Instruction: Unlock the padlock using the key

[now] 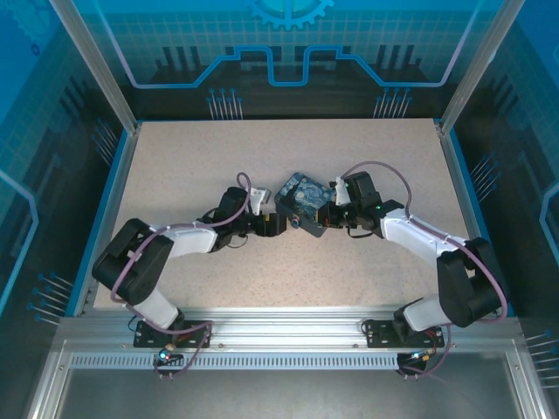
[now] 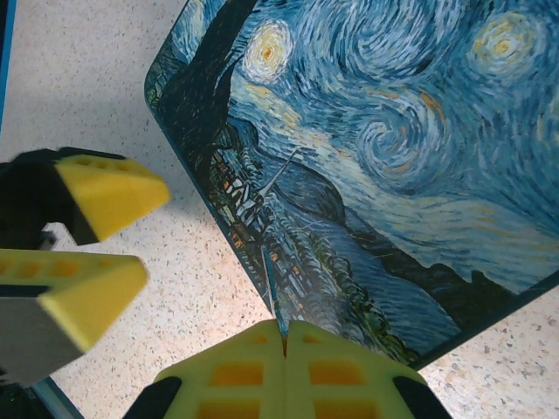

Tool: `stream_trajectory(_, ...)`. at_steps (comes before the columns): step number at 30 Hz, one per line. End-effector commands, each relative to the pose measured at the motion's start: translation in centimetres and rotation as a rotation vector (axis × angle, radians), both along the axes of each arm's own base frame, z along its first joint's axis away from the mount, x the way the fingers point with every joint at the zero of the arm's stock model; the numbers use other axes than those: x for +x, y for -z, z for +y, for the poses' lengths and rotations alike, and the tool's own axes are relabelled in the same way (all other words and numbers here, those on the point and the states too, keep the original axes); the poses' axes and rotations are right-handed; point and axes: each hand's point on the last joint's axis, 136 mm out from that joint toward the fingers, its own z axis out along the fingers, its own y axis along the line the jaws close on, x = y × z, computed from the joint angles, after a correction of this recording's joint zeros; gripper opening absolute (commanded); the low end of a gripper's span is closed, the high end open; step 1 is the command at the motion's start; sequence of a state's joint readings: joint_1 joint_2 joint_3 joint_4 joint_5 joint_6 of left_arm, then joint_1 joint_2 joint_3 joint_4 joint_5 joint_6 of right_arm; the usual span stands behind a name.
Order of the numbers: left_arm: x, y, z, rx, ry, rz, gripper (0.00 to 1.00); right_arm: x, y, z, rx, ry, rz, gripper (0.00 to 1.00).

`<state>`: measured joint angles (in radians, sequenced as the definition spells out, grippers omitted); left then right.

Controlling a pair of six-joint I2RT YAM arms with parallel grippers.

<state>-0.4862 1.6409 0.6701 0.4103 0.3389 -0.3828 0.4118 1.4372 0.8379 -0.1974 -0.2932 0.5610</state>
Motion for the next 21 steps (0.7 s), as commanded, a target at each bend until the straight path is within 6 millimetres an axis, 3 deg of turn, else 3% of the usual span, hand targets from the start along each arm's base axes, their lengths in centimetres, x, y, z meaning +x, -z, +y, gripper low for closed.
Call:
stream_trajectory(1, 0.3, -0.2, -1.2, -0.101, 0.025, -0.024, 0.75, 0.3, 0.1, 0.0, -0.024, -0.014, -0.016, 0.00)
stream_trajectory(9, 0.6, 1.5, -2.1, -0.127, 0.032, -0.013, 0.72, -0.1, 2.3, -0.3, -0.024, -0.008, 0.033, 0.00)
stream_trajectory(21, 0.8, 1.9, -4.1, -0.141, 0.062, -0.051, 0.70, -0.3, 3.8, -0.8, -0.035, 0.005, 0.069, 0.00)
